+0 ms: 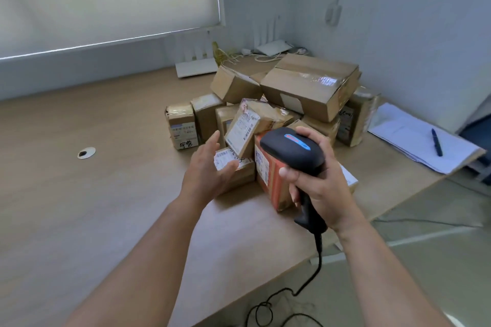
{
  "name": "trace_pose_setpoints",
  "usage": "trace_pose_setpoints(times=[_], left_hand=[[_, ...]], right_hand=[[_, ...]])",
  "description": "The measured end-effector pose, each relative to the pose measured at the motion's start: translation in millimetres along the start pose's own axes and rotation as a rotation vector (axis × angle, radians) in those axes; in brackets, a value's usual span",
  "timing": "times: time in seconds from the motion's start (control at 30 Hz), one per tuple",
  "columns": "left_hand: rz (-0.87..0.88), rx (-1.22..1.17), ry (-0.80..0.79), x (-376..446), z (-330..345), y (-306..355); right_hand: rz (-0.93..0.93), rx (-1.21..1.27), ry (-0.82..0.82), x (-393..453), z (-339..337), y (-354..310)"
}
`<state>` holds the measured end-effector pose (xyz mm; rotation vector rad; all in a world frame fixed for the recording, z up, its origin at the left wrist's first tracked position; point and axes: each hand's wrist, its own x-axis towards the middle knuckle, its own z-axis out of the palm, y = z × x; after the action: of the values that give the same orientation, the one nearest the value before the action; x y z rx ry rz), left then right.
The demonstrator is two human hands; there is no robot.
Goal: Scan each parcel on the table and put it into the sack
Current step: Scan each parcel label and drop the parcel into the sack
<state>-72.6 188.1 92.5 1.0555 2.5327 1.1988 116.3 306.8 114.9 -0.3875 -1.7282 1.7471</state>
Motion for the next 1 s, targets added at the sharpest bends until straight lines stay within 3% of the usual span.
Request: trace_pose_setpoints(times=[0.57,0.87,1.0], left_hand=[[0.06,0.106,-0.25,140,38,-35],[0.1,0.255,-0.202,143,47,-38],[0.054,0.142,-0.181,139,49,-41]], right_hand=[[-0.045,-0.172,0.243,71,16,15],[0.039,-0.17,0.228,73,14,40],[0.038,-0.142,0.236,72,13,48]])
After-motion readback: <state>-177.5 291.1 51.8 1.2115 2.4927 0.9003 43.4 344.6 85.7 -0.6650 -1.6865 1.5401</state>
